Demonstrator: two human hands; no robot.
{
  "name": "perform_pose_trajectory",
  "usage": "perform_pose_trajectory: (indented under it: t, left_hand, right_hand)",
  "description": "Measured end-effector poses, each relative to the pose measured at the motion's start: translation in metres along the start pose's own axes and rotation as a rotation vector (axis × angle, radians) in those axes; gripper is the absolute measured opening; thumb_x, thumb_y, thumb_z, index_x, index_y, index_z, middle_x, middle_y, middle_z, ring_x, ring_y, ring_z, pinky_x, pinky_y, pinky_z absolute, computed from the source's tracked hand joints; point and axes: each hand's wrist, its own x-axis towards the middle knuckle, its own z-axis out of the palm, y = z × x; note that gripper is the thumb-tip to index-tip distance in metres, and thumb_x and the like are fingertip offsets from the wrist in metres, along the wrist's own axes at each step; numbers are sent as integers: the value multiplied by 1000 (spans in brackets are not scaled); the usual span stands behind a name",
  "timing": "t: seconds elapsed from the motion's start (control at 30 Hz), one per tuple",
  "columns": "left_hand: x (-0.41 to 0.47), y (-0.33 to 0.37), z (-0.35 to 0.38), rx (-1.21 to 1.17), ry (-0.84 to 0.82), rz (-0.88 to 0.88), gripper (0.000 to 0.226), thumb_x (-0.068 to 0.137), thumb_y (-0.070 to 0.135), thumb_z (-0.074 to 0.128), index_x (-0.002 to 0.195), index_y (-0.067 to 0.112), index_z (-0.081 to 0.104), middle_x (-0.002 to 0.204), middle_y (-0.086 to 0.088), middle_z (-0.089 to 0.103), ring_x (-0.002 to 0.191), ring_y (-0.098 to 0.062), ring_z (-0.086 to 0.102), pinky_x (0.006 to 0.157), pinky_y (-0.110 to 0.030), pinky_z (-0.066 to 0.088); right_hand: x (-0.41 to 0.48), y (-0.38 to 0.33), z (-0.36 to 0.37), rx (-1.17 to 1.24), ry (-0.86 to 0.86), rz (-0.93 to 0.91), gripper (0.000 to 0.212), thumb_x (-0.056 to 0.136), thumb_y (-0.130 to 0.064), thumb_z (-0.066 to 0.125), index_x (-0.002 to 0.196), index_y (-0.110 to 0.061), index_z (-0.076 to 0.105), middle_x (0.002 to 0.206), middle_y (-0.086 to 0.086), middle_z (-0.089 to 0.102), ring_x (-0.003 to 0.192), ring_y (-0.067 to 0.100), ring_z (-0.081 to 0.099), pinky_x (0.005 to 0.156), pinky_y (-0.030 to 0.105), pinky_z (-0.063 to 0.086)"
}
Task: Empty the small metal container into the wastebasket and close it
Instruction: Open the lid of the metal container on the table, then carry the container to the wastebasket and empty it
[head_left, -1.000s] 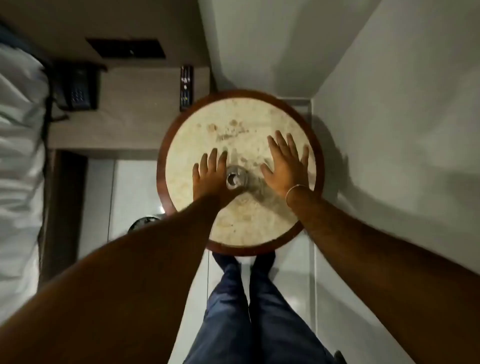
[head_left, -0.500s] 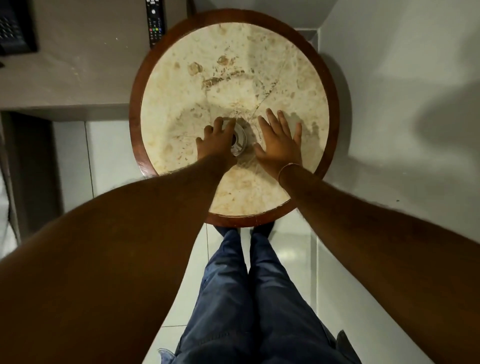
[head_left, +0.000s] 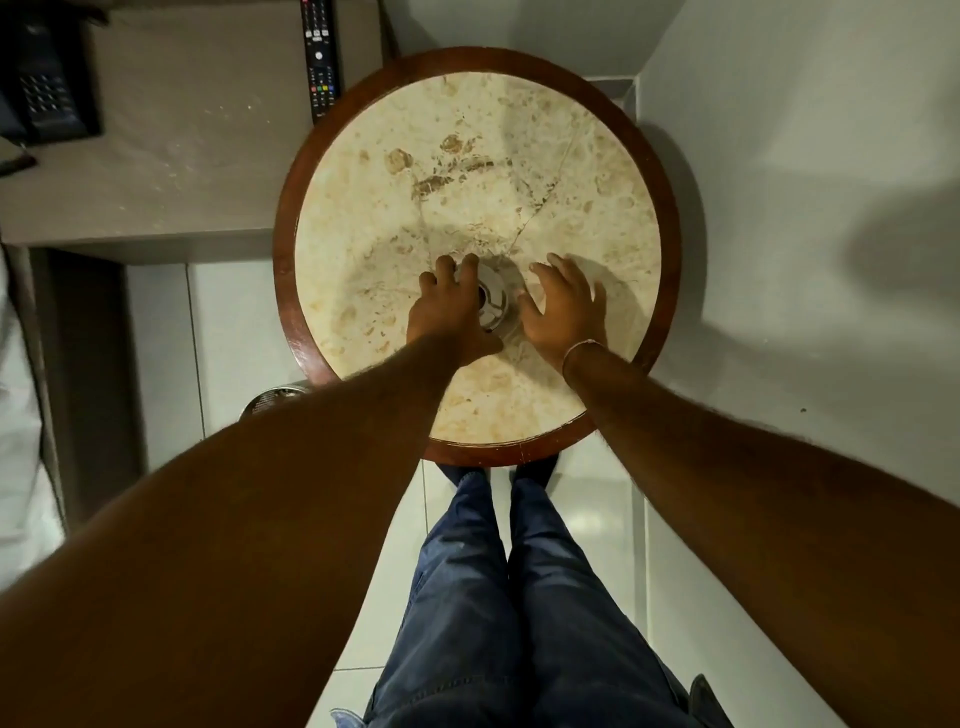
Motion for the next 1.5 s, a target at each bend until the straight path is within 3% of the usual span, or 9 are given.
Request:
perform_pose_trajectory:
  t: [0.17, 0.27, 0.37, 0.73, 1.03, 1.17, 1.3, 1.43, 1.5]
  left_hand:
    - [-14, 19, -23, -128, 73, 97, 123, 67, 46, 94, 163, 12, 26, 155, -18, 38, 137, -42, 45, 98, -51, 58]
    - [-21, 36, -41, -178, 98, 179, 119, 66, 48, 92, 162, 13, 31, 154, -16, 41, 137, -40, 47, 102, -51, 57]
    - [-26, 49, -62, -166, 114, 234, 116, 70, 53, 89, 163, 14, 32, 156, -14, 42, 138, -37, 49, 100, -50, 59]
    - [-36, 52, -91, -115, 274, 382, 103, 80, 55, 88, 160, 6, 44, 151, -16, 53, 120, -36, 68, 88, -49, 64]
    - [-55, 41, -83, -238, 376, 338, 95, 79, 51, 90, 153, 2, 54, 147, -19, 58, 110, -36, 73, 80, -49, 67]
    - [-62, 33, -83, -300, 417, 319, 98, 80, 51, 90, 155, 3, 51, 150, -20, 55, 113, -35, 73, 82, -46, 67]
    - [-68, 24, -84, -402, 476, 237, 108, 81, 57, 88, 165, 12, 37, 156, -13, 48, 122, -25, 69, 84, -32, 66]
    - [-84, -4, -83, -605, 531, 11, 120, 80, 63, 86, 171, 28, 16, 157, -4, 37, 118, -5, 69, 86, -21, 62]
    - [-100, -28, -78, -627, 563, -105, 121, 77, 71, 82, 169, 36, 13, 154, -2, 35, 114, 19, 61, 88, -6, 52]
  right_hand:
    - [0, -18, -13, 812, -168, 486, 45, 112, -43, 48, 141, -13, 65, 139, 17, 71, 131, 36, 66, 114, 51, 53]
    - [-4, -16, -26, 1352, -507, 631, 69, 106, -72, 37, 143, -21, 66, 141, 15, 73, 132, 32, 67, 116, 54, 51]
    - [0, -17, -39, 1681, -602, 579, 73, 103, -73, 41, 152, -22, 59, 156, 14, 62, 142, 31, 58, 118, 50, 47]
    - [17, -25, -52, 1703, -430, 507, 52, 94, -64, 63, 115, -22, 85, 115, 7, 83, 103, 26, 81, 83, 38, 66]
    - [19, -29, -47, 1604, -532, 539, 49, 86, -64, 73, 109, -22, 85, 101, 4, 84, 92, 23, 81, 79, 35, 66]
    - [20, -32, -44, 1552, -561, 546, 59, 79, -66, 79, 115, -19, 84, 111, 6, 84, 100, 25, 80, 88, 38, 65]
    - [17, -39, -47, 1449, -631, 546, 74, 90, -73, 64, 133, -14, 76, 140, 12, 73, 133, 31, 66, 118, 44, 47]
    - [10, -50, -46, 1422, -688, 526, 79, 86, -82, 61, 128, -16, 76, 121, 12, 76, 102, 28, 75, 87, 39, 61]
    - [5, -56, -44, 1423, -718, 534, 84, 84, -85, 62, 125, -13, 79, 121, 15, 78, 103, 33, 77, 99, 43, 59]
